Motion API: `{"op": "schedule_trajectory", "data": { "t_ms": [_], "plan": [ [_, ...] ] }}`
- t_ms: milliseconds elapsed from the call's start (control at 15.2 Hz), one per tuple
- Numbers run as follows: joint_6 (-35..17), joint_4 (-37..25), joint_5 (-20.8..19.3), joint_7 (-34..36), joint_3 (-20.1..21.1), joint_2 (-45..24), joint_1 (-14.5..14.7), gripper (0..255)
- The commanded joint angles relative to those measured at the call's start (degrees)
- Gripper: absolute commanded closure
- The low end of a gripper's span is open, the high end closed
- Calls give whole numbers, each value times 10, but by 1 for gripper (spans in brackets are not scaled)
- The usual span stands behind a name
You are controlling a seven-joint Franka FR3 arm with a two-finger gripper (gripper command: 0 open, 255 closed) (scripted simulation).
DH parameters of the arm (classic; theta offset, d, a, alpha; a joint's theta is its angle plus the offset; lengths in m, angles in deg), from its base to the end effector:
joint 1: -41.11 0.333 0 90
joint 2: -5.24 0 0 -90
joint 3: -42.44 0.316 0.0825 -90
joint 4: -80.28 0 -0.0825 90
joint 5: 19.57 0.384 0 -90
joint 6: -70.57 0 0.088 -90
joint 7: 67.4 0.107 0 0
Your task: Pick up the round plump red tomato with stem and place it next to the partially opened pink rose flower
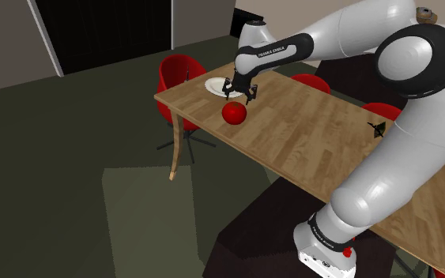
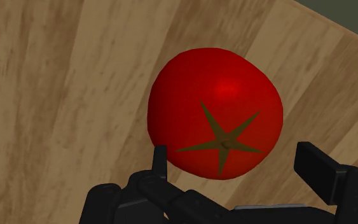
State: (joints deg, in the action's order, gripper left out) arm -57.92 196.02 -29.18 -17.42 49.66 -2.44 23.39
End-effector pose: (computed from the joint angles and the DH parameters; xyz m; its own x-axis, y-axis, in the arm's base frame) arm 0.5762 -0.1134 0.3946 0.5690 -0.8089 0.1480 -0.8191 -0.5735 0.0148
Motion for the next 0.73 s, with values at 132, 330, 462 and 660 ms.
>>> {"op": "schedule_trajectory", "data": {
  "t_ms": [132, 330, 462, 660],
  "plan": [
    [0, 0, 0, 0, 0, 0, 0, 255],
    [0, 0, 0, 0, 0, 0, 0, 255],
    [0, 0, 0, 0, 0, 0, 0, 255],
    [0, 0, 0, 0, 0, 0, 0, 255]
  ]
}}
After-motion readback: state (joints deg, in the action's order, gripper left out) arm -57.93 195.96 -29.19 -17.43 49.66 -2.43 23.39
